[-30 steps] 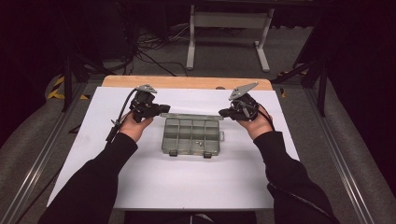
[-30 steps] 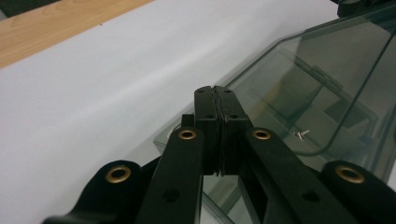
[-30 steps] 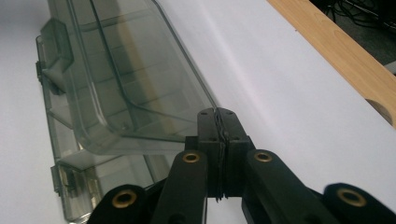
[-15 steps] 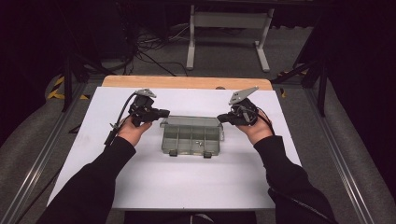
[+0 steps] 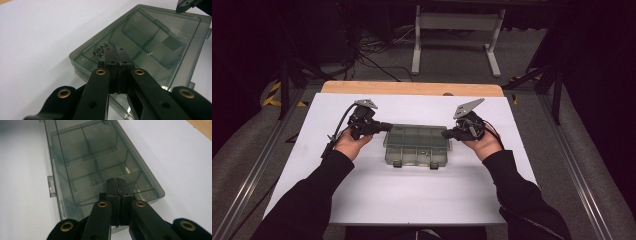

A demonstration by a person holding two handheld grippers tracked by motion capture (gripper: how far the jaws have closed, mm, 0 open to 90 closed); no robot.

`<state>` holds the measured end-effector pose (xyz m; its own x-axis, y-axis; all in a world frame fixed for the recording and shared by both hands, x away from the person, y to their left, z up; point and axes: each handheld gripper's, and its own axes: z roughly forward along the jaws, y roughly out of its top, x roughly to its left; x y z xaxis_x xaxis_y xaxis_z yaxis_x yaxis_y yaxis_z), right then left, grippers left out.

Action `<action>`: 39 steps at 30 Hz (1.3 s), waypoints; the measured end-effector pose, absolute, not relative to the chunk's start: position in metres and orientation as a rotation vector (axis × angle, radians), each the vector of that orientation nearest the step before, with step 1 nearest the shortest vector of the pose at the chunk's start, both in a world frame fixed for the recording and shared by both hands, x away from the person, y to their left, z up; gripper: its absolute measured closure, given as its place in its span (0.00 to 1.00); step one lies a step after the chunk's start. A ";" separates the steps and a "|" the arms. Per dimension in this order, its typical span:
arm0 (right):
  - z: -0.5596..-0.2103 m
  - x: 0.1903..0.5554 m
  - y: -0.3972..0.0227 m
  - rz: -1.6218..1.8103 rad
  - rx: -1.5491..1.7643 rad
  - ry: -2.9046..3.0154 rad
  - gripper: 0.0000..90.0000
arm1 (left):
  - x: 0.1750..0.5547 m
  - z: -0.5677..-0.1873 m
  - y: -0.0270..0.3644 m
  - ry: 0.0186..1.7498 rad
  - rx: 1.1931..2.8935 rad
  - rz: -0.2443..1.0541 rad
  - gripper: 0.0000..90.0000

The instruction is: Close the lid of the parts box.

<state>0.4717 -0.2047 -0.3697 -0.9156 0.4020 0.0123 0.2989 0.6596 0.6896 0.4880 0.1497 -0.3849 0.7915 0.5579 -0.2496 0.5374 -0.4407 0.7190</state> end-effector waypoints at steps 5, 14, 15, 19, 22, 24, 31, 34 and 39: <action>-0.372 0.470 -0.203 1.092 0.579 2.750 0.99 | 0.486 -0.389 0.149 0.804 2.149 0.004 0.99; -0.378 0.468 -0.200 1.079 0.578 2.780 0.99 | 0.484 -0.394 0.146 0.790 2.192 -0.024 0.99; -0.379 0.468 -0.200 1.077 0.583 2.783 0.99 | 0.484 -0.394 0.146 0.787 2.196 -0.022 0.99; -0.380 0.466 -0.199 1.068 0.584 2.794 0.99 | 0.483 -0.396 0.147 0.783 2.202 -0.038 0.99; -0.383 0.466 -0.198 1.065 0.583 2.801 0.99 | 0.482 -0.397 0.147 0.787 2.206 -0.058 0.99; -0.384 0.465 -0.198 1.057 0.583 2.806 0.99 | 0.482 -0.398 0.147 0.784 2.215 -0.075 0.99; -0.389 0.461 -0.195 1.034 0.580 2.827 0.99 | 0.479 -0.401 0.146 0.759 2.252 -0.102 0.99; -0.391 0.461 -0.194 1.029 0.590 2.831 0.98 | 0.480 -0.403 0.145 0.757 2.258 -0.114 0.99; -0.393 0.460 -0.194 1.026 0.595 2.835 0.98 | 0.479 -0.404 0.144 0.756 2.263 -0.115 0.99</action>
